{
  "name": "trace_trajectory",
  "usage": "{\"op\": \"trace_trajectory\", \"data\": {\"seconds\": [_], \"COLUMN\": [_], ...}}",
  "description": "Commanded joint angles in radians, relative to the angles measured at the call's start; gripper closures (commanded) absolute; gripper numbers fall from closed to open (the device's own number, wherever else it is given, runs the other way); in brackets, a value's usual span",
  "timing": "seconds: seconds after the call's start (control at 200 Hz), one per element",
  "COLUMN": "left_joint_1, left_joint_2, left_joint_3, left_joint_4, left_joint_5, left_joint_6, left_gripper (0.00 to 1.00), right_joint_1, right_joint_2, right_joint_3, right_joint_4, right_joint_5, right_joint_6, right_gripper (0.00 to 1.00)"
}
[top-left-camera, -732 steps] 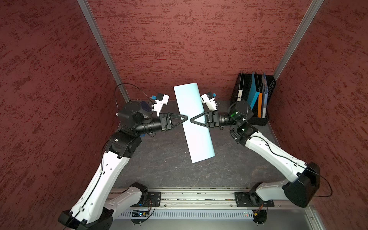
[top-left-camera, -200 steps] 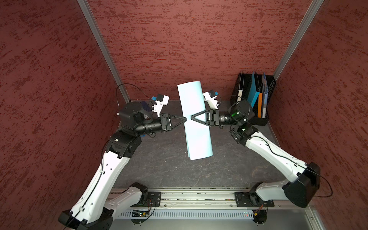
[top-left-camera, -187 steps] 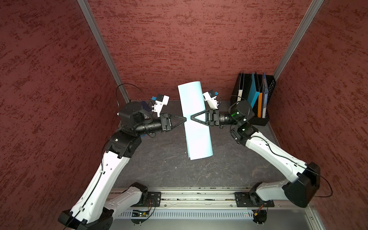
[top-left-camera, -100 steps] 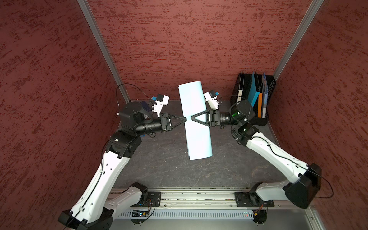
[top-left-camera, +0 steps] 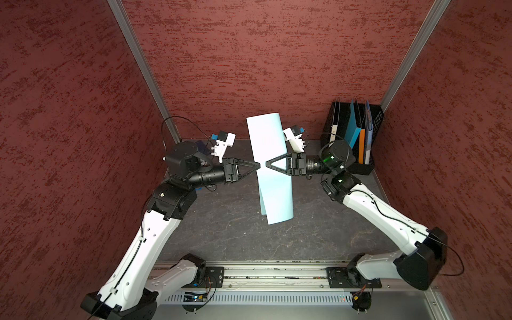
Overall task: Fold the rectangular paper in half along the long edge
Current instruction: Fold the paper.
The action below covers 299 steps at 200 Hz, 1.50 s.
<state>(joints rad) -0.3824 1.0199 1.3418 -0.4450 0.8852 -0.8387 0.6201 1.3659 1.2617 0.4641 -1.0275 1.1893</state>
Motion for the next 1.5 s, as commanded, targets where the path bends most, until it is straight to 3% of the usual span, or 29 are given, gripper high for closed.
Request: {"op": "trace_trajectory", "data": {"seconds": [0.0,0.927,1.002,1.197,1.493], "left_joint_1": [0.005,0.036,0.036,0.036,0.036], "left_joint_2": [-0.011,-0.006,-0.006,-0.006,-0.009], "left_joint_3": [0.01,0.031,0.027,0.024,0.019], "left_joint_4": [0.009,-0.008,-0.003,0.003,0.015], "left_joint_5": [0.005,0.013,0.016,0.018,0.02], "left_joint_6": [0.019,0.046,0.043,0.043,0.036], "left_gripper": [0.68,0.65,0.7,1.0,1.0], "right_joint_1": [0.001,0.016,0.018,0.02,0.021], "right_joint_2": [-0.015,0.025,0.028,0.031,0.032], "right_joint_3": [0.007,0.016,0.016,0.014,0.007], "right_joint_4": [0.027,0.139,0.14,0.133,0.13], "right_joint_5": [-0.011,-0.08,-0.08,-0.078,-0.08], "right_joint_6": [-0.001,0.107,0.106,0.103,0.099], "right_gripper": [0.75,0.73,0.73,0.73,0.73]}}
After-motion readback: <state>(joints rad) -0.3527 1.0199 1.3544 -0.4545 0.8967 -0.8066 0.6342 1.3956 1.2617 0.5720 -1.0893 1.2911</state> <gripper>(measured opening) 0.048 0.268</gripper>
